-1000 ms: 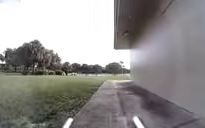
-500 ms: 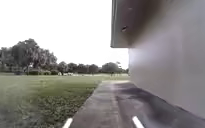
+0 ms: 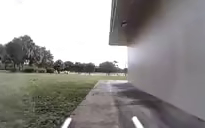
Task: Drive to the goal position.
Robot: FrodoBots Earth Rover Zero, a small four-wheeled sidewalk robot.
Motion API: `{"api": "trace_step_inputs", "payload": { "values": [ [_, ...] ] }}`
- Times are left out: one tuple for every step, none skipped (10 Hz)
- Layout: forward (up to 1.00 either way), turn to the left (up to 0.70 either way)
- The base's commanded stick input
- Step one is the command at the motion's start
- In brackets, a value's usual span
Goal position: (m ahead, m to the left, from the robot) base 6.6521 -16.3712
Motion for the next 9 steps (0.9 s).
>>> {"api": "trace_step_inputs", "payload": {
  "values": [
    [0.69, 0.03],
    [0.69, 0.03],
    [0.69, 0.03],
    [0.69, 0.03],
    [0.69, 0.03],
    [0.69, 0.03],
    [0.69, 0.03],
    [0.69, 0.03],
    [0.69, 0.03]
  ]
}}
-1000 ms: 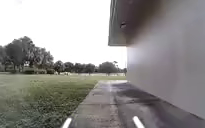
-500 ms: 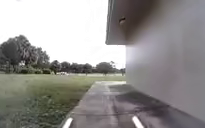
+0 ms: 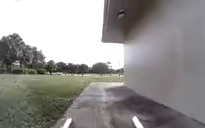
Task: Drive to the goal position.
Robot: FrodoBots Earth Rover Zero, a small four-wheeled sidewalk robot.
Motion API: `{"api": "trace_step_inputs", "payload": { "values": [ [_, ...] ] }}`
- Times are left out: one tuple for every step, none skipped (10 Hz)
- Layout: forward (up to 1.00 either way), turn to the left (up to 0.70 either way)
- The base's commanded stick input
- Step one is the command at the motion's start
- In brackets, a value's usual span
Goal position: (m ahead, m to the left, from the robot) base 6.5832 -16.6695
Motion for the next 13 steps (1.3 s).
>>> {"api": "trace_step_inputs", "payload": {
  "values": [
    [0.69, 0.07],
    [0.69, 0.16],
    [0.69, 0.25],
    [0.69, 0.34],
    [0.69, 0.33],
    [0.69, 0.11],
    [0.69, 0.03],
    [0.69, 0.03],
    [0.69, 0.03],
    [0.69, 0.03],
    [0.69, 0.05],
    [0.69, 0.11],
    [0.69, 0.18]
  ]
}}
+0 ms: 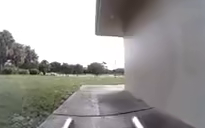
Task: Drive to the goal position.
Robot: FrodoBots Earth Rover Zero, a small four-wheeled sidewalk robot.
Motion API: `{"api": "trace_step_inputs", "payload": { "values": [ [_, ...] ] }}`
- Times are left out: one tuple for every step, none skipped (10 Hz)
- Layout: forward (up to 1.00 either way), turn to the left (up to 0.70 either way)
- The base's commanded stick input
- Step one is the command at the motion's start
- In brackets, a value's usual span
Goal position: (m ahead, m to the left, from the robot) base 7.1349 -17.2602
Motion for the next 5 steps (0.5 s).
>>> {"api": "trace_step_inputs", "payload": {
  "values": [
    [0.69, 0.25],
    [0.69, 0.32],
    [0.69, 0.25],
    [0.69, 0.12],
    [0.69, 0.03]
  ]
}}
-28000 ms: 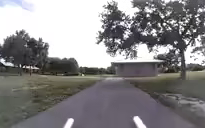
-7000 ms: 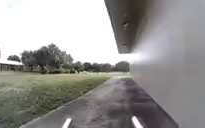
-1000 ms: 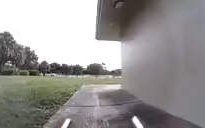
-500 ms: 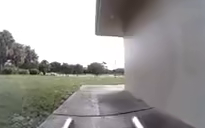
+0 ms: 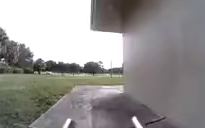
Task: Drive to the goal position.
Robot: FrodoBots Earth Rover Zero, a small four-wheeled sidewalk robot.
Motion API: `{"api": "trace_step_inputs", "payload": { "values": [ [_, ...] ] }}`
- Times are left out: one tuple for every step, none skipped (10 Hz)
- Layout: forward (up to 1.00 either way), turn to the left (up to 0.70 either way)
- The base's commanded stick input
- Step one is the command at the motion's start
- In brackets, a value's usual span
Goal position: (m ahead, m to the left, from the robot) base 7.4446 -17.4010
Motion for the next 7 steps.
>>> {"api": "trace_step_inputs", "payload": {
  "values": [
    [0.69, 0.03],
    [0.69, 0.05],
    [0.69, 0.22],
    [0.69, 0.34],
    [0.69, 0.34],
    [0.69, 0.34],
    [0.69, 0.34]
  ]
}}
